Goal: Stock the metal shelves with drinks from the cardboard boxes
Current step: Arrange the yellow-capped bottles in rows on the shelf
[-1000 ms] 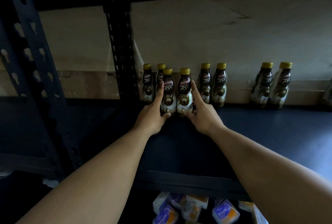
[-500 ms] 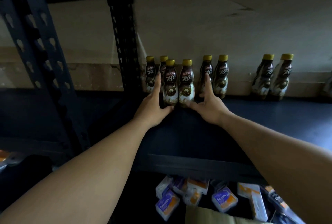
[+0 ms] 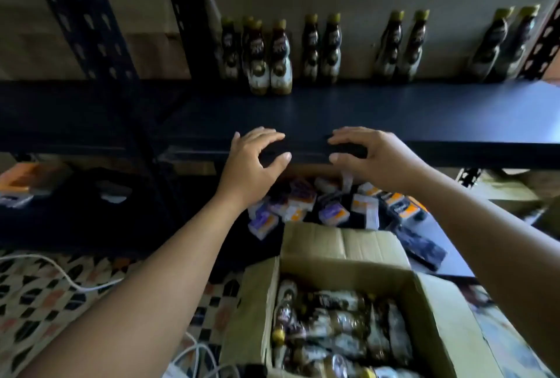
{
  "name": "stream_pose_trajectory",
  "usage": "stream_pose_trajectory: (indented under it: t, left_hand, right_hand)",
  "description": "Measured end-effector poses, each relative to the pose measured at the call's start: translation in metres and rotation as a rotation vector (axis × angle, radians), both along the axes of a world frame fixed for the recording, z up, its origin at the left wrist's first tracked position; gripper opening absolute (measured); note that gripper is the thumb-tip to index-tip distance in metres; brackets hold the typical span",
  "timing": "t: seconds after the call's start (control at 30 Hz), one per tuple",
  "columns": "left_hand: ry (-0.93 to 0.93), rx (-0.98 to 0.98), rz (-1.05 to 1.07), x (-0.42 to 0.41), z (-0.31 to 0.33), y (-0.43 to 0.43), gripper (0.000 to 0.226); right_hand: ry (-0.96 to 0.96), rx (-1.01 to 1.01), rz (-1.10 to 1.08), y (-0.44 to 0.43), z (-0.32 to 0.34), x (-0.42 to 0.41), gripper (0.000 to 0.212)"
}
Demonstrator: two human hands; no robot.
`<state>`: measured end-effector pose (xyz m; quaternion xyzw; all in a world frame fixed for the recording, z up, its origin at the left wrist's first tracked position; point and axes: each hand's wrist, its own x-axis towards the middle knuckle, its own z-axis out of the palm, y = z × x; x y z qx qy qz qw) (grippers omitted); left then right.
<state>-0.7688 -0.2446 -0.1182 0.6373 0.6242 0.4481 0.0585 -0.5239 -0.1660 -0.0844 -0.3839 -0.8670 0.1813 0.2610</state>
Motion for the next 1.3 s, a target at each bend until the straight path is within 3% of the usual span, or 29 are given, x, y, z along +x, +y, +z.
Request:
stream_pose_trajectory:
  t: [0.1, 0.2, 0.33, 0.43, 0.5, 0.63, 0.97, 1.1, 1.2, 1.3]
  left_hand:
    - [-0.175, -0.040, -0.055, 0.026, -0.031, -0.023, 0.037]
    - [-0.245, -0.282, -0.133, 0.051, -0.064, -0.041, 0.039]
    - [0.066, -0.913, -0.334, 0.061, -0.107, -0.058, 0.065]
    - [0.164, -1.112, -0.341, 0.053, -0.141, -0.064, 0.067]
    - [0.173, -1.107, -0.297, 0.050, -0.161, -0.063, 0.065]
    - [0.119, -1.033, -0.257, 0.050, -0.194, -0.054, 0.062]
    - [0.128, -1.079, -0.251, 0.072, -0.278, -0.044, 0.059]
    - [0.264, -1.076, -0.228, 0.088, -0.307, -0.039, 0.066]
    - [0.470, -1.116, -0.190, 0.092, -0.323, -0.037, 0.071]
    - [0.549, -1.124, -0.168, 0.096, -0.330, -0.035, 0.077]
  right_hand:
    - [0.050, -0.049, -0.055, -0.031, -0.027, 0.029, 0.037]
    - [0.145, -0.206, -0.209, -0.056, -0.074, 0.055, 0.026]
    - [0.103, -0.562, -0.348, -0.069, -0.149, 0.080, 0.018]
    - [-0.128, -0.723, -0.296, -0.077, -0.189, 0.093, 0.024]
    - [-0.212, -0.782, -0.286, -0.082, -0.204, 0.095, 0.026]
    - [-0.129, -0.826, -0.325, -0.075, -0.235, 0.096, 0.049]
    - [0.184, -0.969, -0.420, -0.076, -0.305, 0.109, 0.030]
    - [0.073, -1.128, -0.276, -0.082, -0.318, 0.110, 0.028]
    - [-0.047, -1.237, -0.157, -0.087, -0.326, 0.110, 0.039]
    - [-0.091, -1.344, -0.061, -0.090, -0.331, 0.113, 0.043]
